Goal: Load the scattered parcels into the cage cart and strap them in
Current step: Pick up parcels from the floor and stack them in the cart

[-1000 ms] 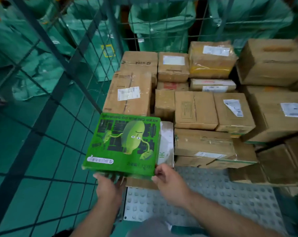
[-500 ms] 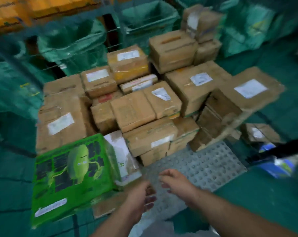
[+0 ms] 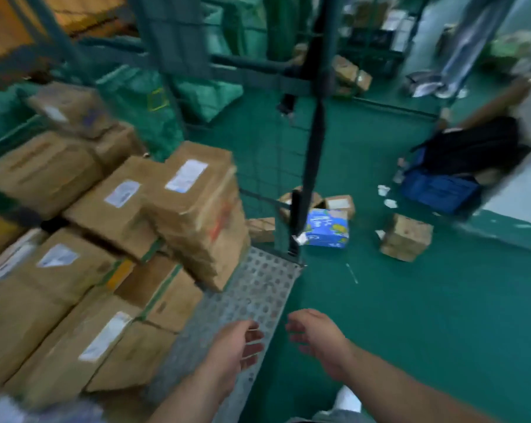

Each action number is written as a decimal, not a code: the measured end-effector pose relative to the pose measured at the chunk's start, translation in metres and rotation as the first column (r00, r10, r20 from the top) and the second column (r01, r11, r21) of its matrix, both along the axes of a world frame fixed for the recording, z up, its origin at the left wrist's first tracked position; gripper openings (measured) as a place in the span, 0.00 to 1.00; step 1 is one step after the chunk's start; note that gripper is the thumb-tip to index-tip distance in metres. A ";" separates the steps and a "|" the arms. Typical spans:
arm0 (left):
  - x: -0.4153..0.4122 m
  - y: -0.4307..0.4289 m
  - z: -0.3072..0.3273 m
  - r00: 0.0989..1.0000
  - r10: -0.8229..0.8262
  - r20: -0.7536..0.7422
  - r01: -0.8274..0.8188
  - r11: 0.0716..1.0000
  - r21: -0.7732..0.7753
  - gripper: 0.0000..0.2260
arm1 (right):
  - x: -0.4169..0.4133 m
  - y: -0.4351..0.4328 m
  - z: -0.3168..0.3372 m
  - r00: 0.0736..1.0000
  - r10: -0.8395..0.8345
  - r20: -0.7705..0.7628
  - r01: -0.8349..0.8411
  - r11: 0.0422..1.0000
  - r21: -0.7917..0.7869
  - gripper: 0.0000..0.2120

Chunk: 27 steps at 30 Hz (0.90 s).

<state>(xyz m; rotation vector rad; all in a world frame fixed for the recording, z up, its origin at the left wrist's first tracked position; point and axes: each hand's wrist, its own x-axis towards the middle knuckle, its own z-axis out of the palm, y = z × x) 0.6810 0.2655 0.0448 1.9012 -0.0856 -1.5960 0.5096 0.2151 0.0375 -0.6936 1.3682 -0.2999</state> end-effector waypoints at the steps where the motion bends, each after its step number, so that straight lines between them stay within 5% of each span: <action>1: -0.031 -0.017 0.001 0.999 -0.036 0.001 0.036 0.999 -0.003 0.08 | -0.032 -0.010 -0.002 0.999 -0.037 -0.011 0.037 0.999 -0.005 0.06; 12: -0.239 -0.157 0.007 0.921 -0.389 -0.004 0.389 0.921 0.006 0.08 | -0.253 -0.108 -0.022 0.940 -0.330 -0.084 0.331 0.944 0.000 0.08; 20: -0.270 -0.258 -0.018 0.862 -0.508 0.006 0.506 0.860 0.072 0.09 | -0.301 -0.169 -0.049 0.873 -0.482 -0.081 0.488 0.868 0.090 0.09; 27: -0.316 -0.400 -0.042 0.710 -0.702 -0.052 0.703 0.706 0.082 0.07 | -0.355 -0.234 -0.054 0.738 -0.623 -0.260 0.659 0.747 0.083 0.09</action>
